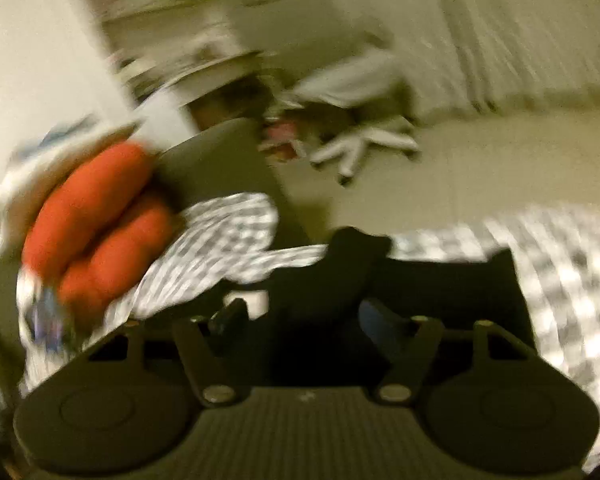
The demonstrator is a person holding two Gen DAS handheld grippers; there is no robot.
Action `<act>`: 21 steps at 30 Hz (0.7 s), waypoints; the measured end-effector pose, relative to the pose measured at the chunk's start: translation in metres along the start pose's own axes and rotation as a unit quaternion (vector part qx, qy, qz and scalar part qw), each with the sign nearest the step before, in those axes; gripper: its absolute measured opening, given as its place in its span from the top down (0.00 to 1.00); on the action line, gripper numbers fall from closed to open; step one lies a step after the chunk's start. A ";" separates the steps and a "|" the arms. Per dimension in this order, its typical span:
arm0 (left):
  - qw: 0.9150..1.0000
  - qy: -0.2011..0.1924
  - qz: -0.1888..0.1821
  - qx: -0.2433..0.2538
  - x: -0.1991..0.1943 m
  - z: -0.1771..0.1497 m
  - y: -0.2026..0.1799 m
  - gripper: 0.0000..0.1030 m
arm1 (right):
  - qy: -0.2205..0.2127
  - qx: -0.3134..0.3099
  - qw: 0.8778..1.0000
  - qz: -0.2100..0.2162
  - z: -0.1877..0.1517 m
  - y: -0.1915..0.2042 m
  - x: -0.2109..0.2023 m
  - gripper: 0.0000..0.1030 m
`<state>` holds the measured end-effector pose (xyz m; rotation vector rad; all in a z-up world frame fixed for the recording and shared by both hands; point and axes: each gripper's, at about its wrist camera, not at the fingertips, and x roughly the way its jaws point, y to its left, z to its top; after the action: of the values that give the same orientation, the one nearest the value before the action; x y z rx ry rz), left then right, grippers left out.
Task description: Fold clothes
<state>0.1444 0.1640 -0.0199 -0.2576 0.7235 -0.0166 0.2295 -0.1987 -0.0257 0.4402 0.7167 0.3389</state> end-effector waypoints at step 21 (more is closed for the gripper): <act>0.993 0.008 -0.033 -0.115 -0.005 0.015 0.046 0.89 | -0.013 -0.475 0.878 -0.055 -0.114 0.189 0.021 0.81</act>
<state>0.1470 0.2129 -0.0165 -0.5020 0.7329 0.0013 0.1381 0.0029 -0.0198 -0.5304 0.4683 0.5293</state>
